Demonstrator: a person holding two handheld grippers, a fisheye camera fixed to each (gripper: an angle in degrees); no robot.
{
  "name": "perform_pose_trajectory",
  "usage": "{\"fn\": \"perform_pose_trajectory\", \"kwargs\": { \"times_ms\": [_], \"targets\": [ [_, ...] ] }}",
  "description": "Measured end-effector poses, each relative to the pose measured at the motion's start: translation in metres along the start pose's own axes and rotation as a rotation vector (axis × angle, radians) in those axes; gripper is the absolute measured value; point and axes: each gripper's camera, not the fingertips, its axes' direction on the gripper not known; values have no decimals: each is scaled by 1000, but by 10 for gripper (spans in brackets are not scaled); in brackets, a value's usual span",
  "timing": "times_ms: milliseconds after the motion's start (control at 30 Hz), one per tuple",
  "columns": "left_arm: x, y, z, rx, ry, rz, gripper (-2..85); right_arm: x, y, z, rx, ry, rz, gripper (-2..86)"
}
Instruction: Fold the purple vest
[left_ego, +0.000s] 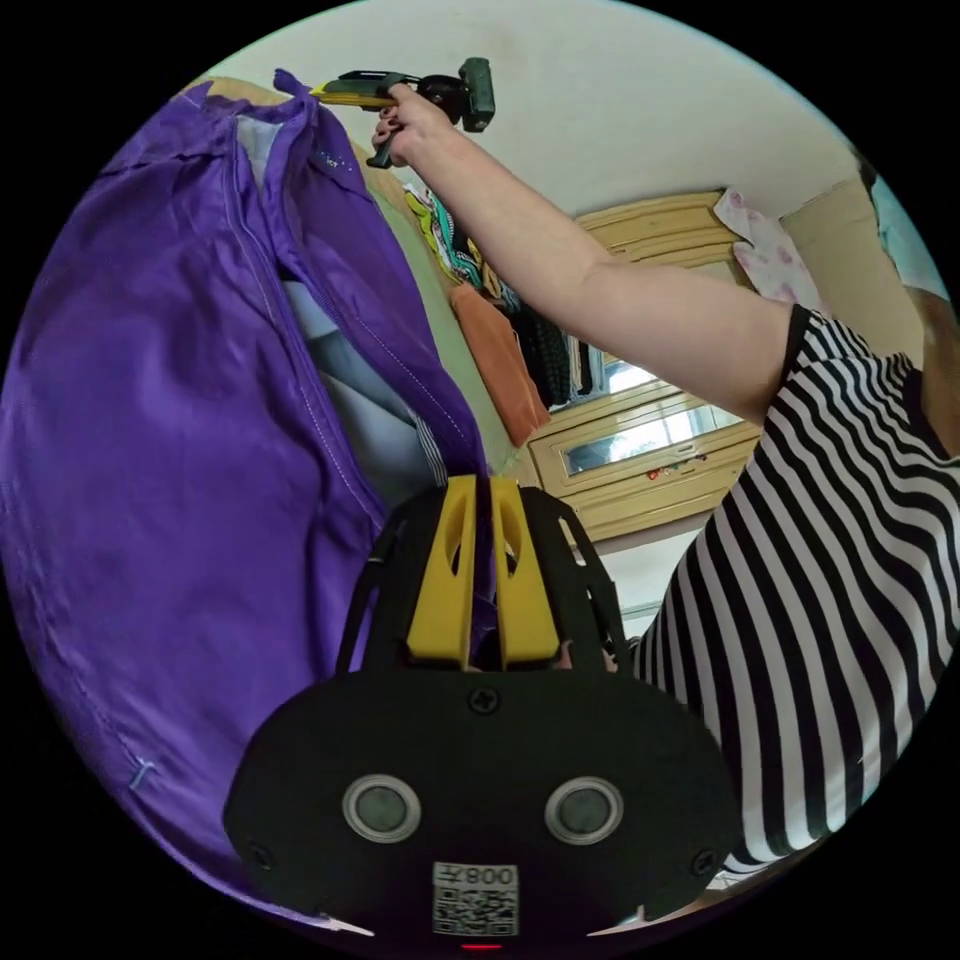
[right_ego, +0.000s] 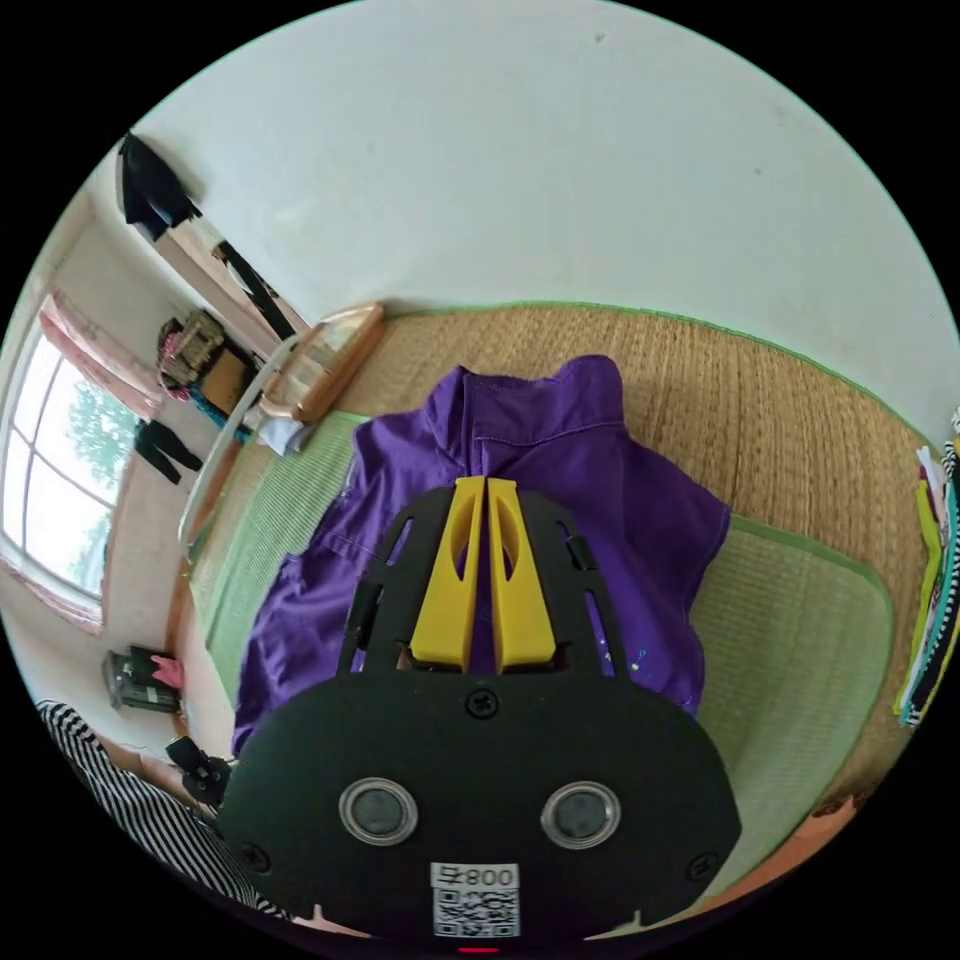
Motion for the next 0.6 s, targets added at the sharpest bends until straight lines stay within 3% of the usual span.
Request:
{"fn": "perform_pose_trajectory", "kwargs": {
  "times_ms": [400,600],
  "targets": [
    [-29,37,3,-3,-43,-168,28,18,-6,121,-191,27,73,8],
    [-40,47,4,11,-7,-202,28,31,-8,126,-191,17,72,15]
  ]
}}
